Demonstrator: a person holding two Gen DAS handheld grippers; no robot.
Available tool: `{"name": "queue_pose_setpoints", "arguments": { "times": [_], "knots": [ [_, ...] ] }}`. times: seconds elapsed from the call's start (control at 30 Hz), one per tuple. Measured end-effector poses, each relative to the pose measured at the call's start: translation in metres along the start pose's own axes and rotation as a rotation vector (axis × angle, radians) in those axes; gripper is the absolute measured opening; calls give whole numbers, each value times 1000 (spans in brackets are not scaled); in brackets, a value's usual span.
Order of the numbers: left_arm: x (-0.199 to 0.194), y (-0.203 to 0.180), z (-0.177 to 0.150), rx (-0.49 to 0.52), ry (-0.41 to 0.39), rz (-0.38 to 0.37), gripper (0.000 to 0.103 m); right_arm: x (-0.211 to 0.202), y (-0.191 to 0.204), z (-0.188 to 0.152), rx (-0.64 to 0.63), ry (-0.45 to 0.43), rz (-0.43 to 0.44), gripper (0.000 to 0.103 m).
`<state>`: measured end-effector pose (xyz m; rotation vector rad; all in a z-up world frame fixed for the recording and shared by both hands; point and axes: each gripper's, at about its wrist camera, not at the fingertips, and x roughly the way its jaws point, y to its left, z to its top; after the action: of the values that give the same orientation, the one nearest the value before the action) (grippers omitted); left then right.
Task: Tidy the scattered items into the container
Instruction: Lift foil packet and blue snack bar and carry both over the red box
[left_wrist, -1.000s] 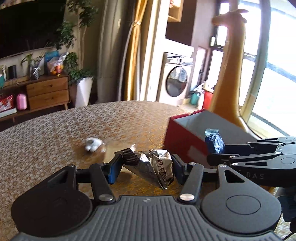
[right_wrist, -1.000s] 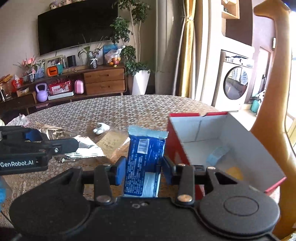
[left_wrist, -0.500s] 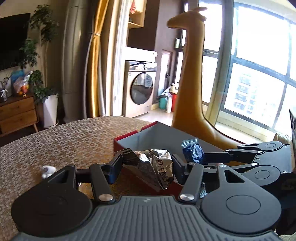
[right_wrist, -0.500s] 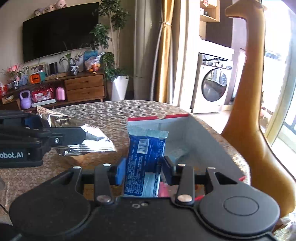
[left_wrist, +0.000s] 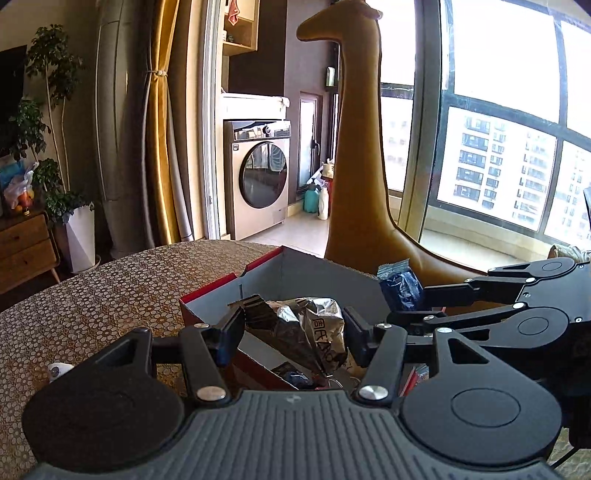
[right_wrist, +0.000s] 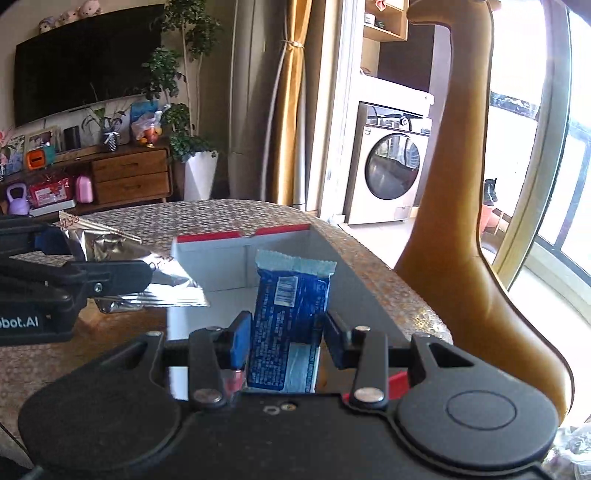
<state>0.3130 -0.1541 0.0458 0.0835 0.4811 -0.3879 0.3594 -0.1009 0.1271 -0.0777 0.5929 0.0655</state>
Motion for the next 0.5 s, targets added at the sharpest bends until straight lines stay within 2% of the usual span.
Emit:
{"name": "queue_pose_setpoints", "arguments": {
  "times": [0.5],
  "knots": [
    [67, -7, 6, 32, 73, 27, 57, 42, -12, -9, 5, 53, -17, 103]
  ]
}}
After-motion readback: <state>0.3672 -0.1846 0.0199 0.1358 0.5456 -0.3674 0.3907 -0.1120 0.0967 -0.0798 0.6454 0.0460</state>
